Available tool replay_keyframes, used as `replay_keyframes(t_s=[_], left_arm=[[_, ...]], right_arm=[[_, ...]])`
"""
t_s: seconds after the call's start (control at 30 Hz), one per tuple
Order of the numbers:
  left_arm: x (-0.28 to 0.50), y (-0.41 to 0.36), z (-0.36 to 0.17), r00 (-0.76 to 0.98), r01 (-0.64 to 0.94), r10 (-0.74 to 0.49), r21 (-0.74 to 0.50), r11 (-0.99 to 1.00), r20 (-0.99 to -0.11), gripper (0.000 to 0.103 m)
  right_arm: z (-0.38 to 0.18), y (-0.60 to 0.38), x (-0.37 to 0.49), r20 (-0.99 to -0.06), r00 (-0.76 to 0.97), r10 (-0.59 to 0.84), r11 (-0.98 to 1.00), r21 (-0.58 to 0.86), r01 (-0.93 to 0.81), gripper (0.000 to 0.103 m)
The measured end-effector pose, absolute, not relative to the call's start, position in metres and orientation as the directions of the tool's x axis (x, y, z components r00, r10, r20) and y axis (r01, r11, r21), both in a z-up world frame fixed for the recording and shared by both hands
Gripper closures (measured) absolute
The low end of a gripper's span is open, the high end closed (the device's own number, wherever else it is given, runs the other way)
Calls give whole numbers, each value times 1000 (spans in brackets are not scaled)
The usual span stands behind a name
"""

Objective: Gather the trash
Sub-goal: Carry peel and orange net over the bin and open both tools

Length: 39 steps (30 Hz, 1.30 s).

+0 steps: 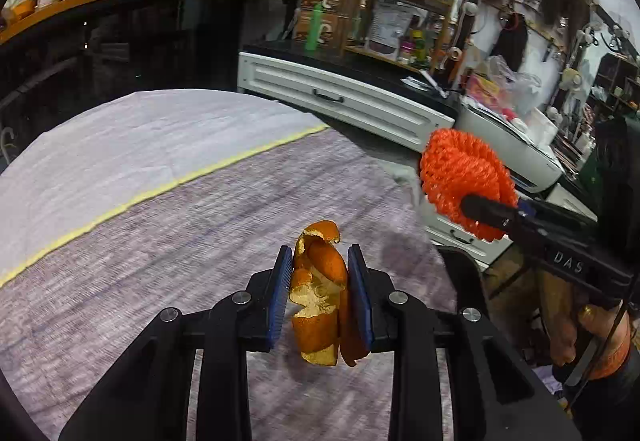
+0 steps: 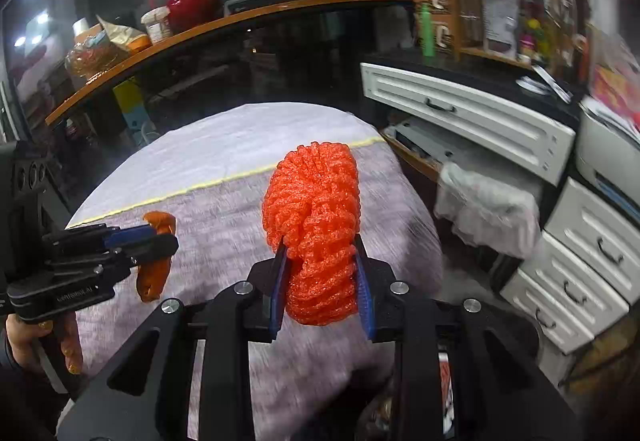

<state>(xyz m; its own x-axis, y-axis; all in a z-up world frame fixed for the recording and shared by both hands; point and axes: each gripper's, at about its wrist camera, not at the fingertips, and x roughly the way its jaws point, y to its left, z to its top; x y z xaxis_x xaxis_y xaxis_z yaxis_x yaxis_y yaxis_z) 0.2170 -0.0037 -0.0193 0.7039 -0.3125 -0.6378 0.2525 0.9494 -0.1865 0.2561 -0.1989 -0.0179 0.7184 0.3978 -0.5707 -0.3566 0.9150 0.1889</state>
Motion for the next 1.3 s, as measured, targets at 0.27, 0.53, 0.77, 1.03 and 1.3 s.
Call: replay_keyframes(t_s=[0.27,0.53,0.77,1.03,1.3], left_arm=[[193,-62,-27,660,356,-403,-208,911,-634,74],[184,-122,-40,595,467,-472,-198,862,-651,74],[180,-165,-59,540,524,-493,-187,831,-682,74],[183,-192,-88,474,547,-488,-189,816,-733,74],[196,-219,-115,418,563,-465,-179,807,-781,74]], right_arm=[[-45,-260,215,-599,738,310,951,208,-230,73],[-94,-308,193,-685,697,215,974,202,-102,73],[-148,-341,204,-762,631,149,975,220,36,44],[-154,-366,195,-750,654,101,963,239,125,25],[-131,-387,171,-704,709,49,959,231,163,22]])
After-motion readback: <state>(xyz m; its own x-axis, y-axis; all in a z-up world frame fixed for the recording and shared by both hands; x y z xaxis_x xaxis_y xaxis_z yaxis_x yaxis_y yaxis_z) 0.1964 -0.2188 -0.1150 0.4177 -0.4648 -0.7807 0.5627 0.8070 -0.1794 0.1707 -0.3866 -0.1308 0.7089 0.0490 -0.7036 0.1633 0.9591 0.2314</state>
